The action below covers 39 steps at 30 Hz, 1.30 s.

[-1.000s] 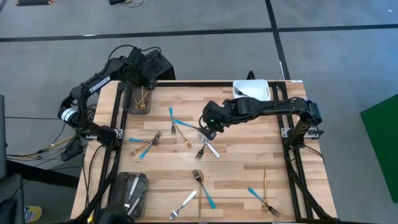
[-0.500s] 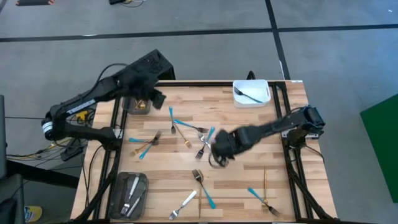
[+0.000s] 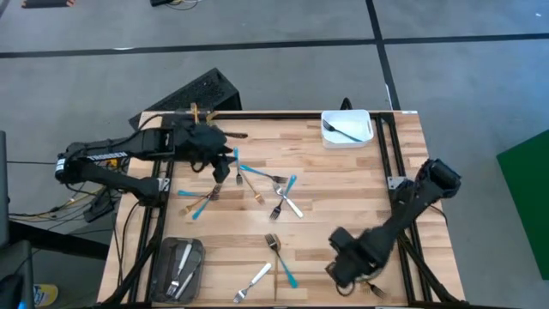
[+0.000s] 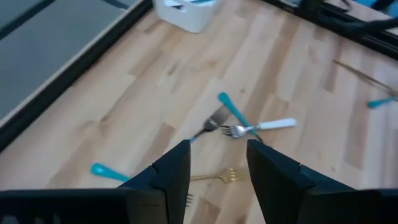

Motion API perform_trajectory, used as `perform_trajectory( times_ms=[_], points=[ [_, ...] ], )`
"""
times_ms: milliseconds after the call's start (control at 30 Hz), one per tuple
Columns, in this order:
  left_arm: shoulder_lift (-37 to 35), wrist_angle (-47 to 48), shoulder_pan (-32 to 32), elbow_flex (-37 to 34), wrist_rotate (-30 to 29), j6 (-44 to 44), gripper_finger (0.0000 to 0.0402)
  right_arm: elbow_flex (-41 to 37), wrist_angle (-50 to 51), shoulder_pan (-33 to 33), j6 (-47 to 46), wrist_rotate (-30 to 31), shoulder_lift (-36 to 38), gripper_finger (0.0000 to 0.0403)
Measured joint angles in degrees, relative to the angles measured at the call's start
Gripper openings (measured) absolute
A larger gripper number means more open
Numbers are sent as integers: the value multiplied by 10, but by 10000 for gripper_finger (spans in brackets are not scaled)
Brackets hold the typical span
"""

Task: Sort silverware by color (type)
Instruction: Put the blue fork into the white bin

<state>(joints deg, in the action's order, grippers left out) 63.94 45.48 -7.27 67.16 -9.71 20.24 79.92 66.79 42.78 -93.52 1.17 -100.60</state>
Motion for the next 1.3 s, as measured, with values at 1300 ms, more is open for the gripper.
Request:
perform_trajectory(
  times_ms=[1300],
  points=[
    [6, -60, 51, 0, 0, 22, 144, -149, -232, 73, -30, -146, -68, 143]
  ],
)
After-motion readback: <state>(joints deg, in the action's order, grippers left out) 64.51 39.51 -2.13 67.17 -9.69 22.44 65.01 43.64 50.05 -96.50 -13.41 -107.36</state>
